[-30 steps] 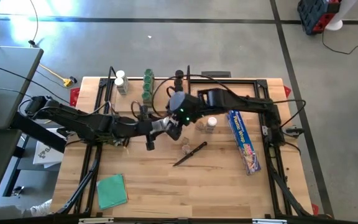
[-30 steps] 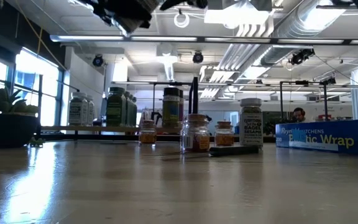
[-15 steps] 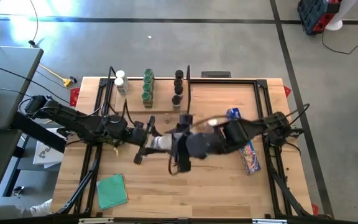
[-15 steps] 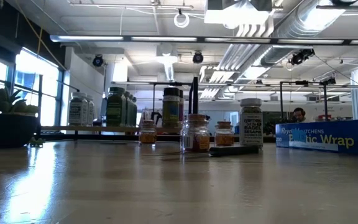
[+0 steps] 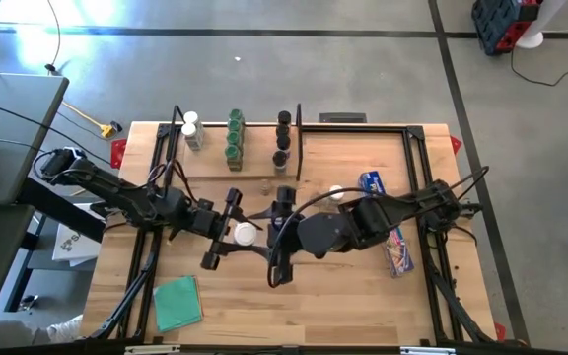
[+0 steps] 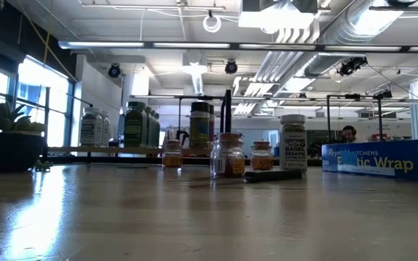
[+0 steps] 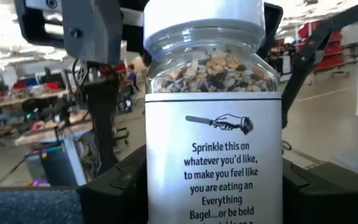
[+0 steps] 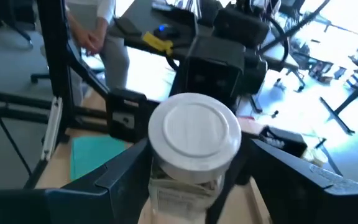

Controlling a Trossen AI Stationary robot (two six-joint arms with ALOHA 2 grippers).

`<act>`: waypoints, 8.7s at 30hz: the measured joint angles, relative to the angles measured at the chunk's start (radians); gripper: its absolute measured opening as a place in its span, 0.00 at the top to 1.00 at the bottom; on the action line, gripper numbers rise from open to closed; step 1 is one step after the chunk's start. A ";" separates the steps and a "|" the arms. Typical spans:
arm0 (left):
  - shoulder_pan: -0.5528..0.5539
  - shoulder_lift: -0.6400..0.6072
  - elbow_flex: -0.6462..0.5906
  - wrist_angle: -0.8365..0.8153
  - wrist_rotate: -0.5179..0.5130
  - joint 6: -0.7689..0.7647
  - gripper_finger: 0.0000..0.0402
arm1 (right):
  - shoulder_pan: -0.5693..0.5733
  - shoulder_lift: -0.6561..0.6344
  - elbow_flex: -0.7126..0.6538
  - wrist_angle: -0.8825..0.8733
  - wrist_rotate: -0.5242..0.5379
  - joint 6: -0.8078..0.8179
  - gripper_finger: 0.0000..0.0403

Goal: Shelf spices
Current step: Put the white lid seasoning bottle on the shelf

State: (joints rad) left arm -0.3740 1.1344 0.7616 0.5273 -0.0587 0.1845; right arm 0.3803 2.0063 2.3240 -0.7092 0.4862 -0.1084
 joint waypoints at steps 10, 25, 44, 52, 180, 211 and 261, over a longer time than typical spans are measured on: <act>-0.001 0.004 0.000 0.033 -0.010 0.003 0.52 | -0.021 0.017 -0.001 0.087 -0.030 0.010 0.50; -0.018 -0.092 0.002 -0.204 -0.218 -0.057 0.33 | -0.068 0.020 -0.003 -0.145 -0.079 0.080 0.55; -0.126 -0.239 0.148 -0.870 -0.259 -0.243 0.19 | -0.133 0.094 -0.416 0.164 -0.153 0.138 0.57; -0.253 -0.290 0.148 -0.859 -0.308 -0.209 0.19 | -0.133 0.094 -0.751 0.821 -0.254 0.175 0.57; 0.121 0.391 0.402 -1.428 -0.030 -0.934 0.19 | 0.044 -0.140 -0.539 -0.140 0.368 0.478 0.41; 0.135 0.581 0.403 -1.262 -0.055 -1.023 0.19 | 0.044 -0.140 -0.540 -0.154 0.351 0.494 0.41; 0.618 -0.018 0.402 -1.844 -0.169 -0.302 0.52 | 0.045 -0.141 -0.539 -0.154 0.349 0.520 0.41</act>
State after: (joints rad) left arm 0.2439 1.1161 1.1641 -1.3168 -0.2282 -0.1173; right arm 0.4252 1.8652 1.7847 -0.8631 0.8349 0.4118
